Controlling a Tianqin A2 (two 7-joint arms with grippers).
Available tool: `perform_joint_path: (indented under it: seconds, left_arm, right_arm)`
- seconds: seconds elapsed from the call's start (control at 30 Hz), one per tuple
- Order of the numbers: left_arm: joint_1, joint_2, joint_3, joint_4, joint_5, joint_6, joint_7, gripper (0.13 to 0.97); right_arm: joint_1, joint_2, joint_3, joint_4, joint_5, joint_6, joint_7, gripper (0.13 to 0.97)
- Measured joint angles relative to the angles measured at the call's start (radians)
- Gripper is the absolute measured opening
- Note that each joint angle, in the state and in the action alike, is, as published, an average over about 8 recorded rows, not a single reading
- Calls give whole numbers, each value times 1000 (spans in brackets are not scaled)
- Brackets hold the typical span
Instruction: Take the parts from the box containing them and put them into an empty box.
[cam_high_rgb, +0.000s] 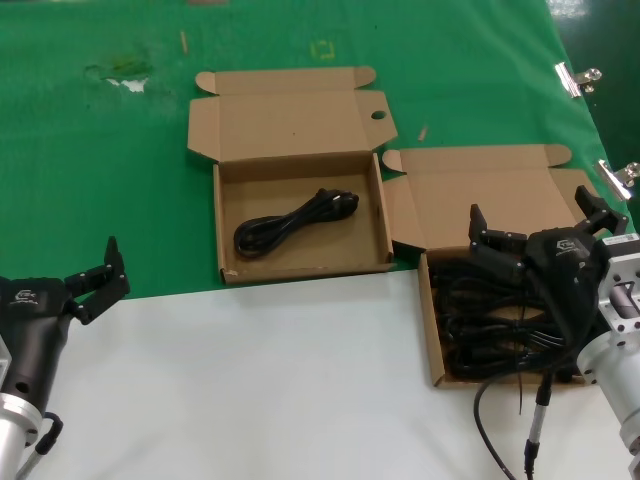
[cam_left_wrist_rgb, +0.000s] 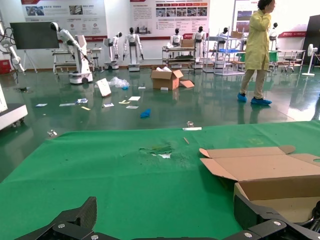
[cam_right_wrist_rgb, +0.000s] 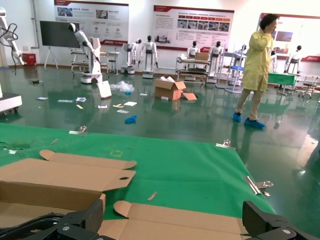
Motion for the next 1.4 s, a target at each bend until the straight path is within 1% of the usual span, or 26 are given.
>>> perform_joint_path:
  seconds: [1.4]
  left_arm:
    - [0,0,0,0,0,0,-1,966]
  right_arm:
    - [0,0,0,0,0,0,0,966]
